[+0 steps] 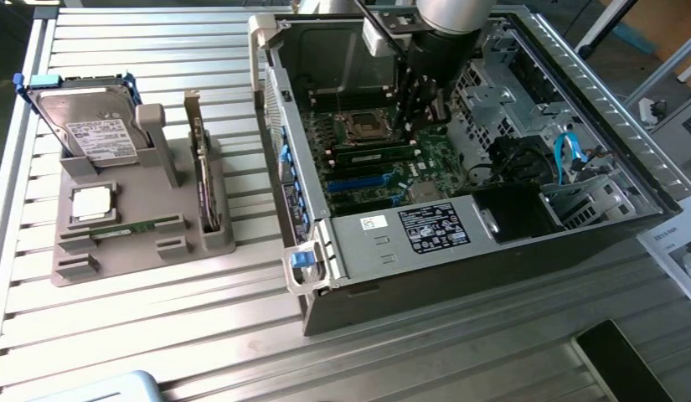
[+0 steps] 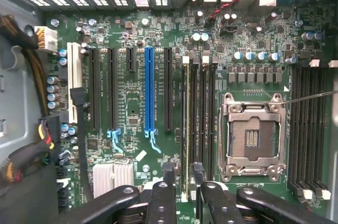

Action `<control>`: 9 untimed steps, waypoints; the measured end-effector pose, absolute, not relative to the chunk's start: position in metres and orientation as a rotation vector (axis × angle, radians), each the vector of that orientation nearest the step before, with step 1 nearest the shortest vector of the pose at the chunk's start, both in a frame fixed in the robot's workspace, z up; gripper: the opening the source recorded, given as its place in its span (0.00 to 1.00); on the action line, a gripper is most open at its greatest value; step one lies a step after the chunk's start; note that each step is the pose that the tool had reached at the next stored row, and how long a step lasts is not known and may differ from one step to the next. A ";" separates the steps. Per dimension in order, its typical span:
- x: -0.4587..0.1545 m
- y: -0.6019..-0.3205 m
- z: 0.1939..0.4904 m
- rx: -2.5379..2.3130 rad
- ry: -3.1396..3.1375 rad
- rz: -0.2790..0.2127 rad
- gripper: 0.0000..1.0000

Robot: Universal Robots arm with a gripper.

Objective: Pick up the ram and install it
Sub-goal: 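Insert the ram into the slot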

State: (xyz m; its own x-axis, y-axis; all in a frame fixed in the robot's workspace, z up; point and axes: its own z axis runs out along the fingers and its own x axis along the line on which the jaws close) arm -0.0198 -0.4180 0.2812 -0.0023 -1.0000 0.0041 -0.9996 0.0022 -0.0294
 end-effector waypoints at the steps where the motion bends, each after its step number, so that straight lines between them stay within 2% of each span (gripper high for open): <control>1: -0.020 -0.418 0.283 -2.208 2.213 -0.040 0.26; 9: -0.020 -0.418 0.303 -2.220 2.224 -0.060 0.26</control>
State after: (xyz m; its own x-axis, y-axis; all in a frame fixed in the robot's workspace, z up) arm -0.0198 -0.4179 0.3030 -0.0022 -0.9996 0.0278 -0.9997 0.0015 -0.0258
